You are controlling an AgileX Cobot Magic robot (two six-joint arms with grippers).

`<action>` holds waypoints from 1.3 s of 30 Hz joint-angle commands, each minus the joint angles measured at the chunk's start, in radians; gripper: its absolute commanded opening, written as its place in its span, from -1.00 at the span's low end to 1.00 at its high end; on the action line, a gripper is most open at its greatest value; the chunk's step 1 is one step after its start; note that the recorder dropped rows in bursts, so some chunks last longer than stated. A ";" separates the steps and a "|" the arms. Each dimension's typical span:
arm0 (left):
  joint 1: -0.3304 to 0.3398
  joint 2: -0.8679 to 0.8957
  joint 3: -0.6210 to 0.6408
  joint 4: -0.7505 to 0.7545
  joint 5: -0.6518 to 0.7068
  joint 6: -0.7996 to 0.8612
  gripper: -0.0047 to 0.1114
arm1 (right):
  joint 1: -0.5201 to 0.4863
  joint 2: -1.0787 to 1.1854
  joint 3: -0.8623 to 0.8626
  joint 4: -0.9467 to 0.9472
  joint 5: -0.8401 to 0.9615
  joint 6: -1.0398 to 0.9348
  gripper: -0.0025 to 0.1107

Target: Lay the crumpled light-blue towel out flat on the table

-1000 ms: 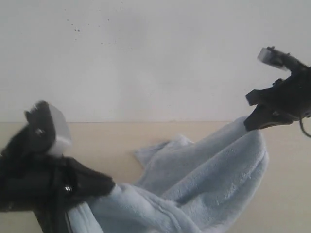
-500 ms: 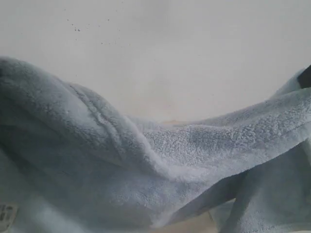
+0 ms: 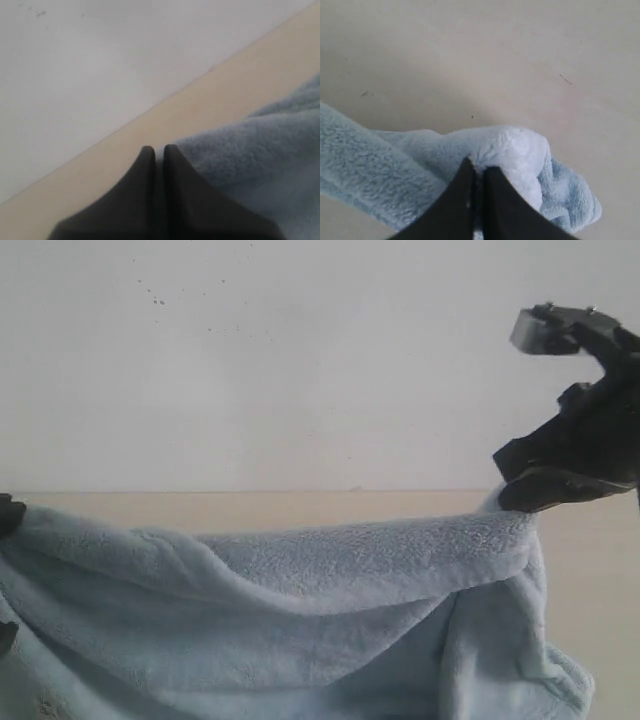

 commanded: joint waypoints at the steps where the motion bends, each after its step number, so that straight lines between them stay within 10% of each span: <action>1: -0.002 0.137 0.002 0.026 0.062 0.007 -0.85 | 0.033 0.100 0.002 -0.003 -0.094 -0.058 -0.69; 4: -0.002 0.267 0.002 0.026 0.069 0.022 -0.85 | 0.060 0.174 0.002 0.009 -0.187 -0.107 -0.13; 9: -0.002 0.447 -0.049 0.026 0.238 -0.035 -0.85 | 0.061 0.226 0.002 0.007 -0.368 -0.116 0.24; 16: -0.002 0.641 -0.195 0.026 0.264 -0.057 -0.79 | 0.058 0.198 -0.028 -0.024 -0.295 -0.113 0.28; 27: 0.001 0.732 -0.235 0.026 0.275 -0.164 -0.13 | 0.058 0.205 0.097 -0.225 -0.209 -0.058 0.28; 39: 0.001 0.732 -0.256 0.026 0.257 -0.199 -0.09 | 0.056 0.312 0.186 -0.300 -0.356 0.058 0.28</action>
